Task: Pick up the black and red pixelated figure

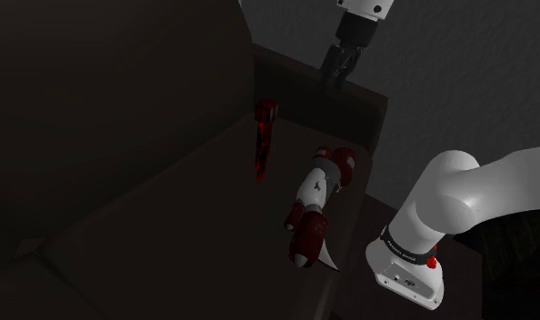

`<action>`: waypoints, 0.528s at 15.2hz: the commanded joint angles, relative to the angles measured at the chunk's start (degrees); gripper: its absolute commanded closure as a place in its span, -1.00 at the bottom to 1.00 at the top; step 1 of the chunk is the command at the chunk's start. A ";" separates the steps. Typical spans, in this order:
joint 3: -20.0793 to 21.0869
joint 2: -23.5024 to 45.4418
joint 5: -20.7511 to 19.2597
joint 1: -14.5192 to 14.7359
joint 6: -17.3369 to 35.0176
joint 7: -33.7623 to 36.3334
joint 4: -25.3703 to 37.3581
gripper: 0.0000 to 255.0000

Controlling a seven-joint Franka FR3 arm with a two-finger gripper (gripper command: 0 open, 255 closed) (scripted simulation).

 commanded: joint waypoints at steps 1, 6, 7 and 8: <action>0.00 0.00 0.00 0.00 0.00 0.00 0.00 -1.00; 3.78 11.99 -0.44 -0.49 4.20 4.37 5.54 -1.00; 4.48 14.44 -0.69 -0.62 4.84 5.30 6.87 -1.00; 5.16 16.91 -0.99 -0.75 5.41 6.24 8.28 -1.00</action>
